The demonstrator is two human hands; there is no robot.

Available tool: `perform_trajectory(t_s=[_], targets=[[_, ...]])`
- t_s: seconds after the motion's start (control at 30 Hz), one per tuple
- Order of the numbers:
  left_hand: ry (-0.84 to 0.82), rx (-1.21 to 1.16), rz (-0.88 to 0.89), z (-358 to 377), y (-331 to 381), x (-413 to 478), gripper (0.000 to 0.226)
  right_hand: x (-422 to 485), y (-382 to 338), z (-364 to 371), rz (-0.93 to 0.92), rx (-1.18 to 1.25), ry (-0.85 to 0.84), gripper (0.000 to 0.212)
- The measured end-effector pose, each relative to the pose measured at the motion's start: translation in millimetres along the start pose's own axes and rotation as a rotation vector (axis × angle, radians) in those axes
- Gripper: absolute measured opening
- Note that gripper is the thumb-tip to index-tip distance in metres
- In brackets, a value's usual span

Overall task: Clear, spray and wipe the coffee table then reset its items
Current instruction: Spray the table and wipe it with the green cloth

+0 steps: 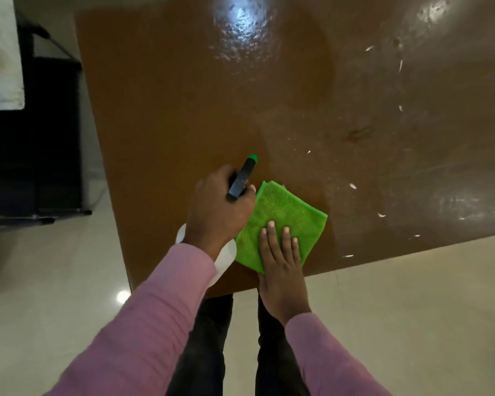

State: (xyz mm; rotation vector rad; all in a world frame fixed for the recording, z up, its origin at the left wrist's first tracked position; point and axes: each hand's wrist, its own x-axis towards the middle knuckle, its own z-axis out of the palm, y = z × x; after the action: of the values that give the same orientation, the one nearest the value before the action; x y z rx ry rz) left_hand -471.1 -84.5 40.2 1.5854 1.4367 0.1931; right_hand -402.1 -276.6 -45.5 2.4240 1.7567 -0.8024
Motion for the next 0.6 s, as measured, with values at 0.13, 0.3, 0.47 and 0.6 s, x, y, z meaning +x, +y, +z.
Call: perform_trajectory(t_s=[0.13, 0.3, 0.47, 0.6], targets=[[0.040, 0.103, 0.010, 9.2, 9.5, 12.1, 0.030, 0.4, -2.1, 1.8, 0.011, 0.011, 0.032, 0.070], [-0.054, 0.068, 0.060, 14.6, 18.6, 13.6, 0.028, -0.5, -0.7, 3.8, -0.005, 0.024, 0.031, 0.072], [-0.068, -0.013, 0.114, 18.3, 17.2, -3.4, 0.015, 11.9, 53.9, -17.5, -0.087, -0.022, 0.029, 0.074], [-0.047, -0.023, 0.073, 27.2, 10.0, -20.4, 0.011, 36.0, 51.2, -33.4, 0.223, 0.115, 0.121, 0.075]])
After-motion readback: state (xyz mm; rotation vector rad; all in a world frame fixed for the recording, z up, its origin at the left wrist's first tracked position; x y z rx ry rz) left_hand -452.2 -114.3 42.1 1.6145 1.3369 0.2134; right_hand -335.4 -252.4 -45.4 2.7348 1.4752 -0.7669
